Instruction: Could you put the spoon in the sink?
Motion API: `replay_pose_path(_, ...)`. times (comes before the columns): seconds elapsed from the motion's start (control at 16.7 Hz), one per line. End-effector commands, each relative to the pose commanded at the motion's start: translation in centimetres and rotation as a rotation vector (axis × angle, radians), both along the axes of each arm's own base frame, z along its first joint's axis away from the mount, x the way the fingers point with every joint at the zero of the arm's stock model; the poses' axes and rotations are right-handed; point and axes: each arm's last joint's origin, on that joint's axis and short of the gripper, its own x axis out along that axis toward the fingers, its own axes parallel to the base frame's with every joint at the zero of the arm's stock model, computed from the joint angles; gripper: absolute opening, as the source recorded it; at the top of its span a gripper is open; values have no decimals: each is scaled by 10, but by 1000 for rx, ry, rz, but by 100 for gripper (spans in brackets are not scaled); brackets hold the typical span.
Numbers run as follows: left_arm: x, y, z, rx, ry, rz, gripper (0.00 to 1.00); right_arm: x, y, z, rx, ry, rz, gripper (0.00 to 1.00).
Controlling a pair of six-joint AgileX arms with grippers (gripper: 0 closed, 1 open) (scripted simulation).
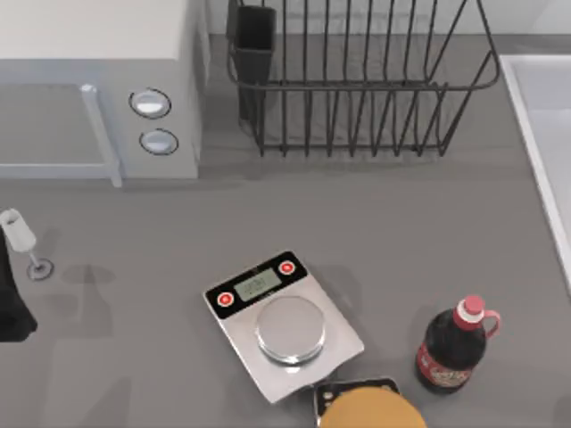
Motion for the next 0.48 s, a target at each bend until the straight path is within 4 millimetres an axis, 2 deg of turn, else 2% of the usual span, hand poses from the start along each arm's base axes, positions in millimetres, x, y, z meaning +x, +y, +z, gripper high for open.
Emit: replay_pose_path(0.48,0,0,0,0,0,0,100,0,0,0,0,0,0,25)
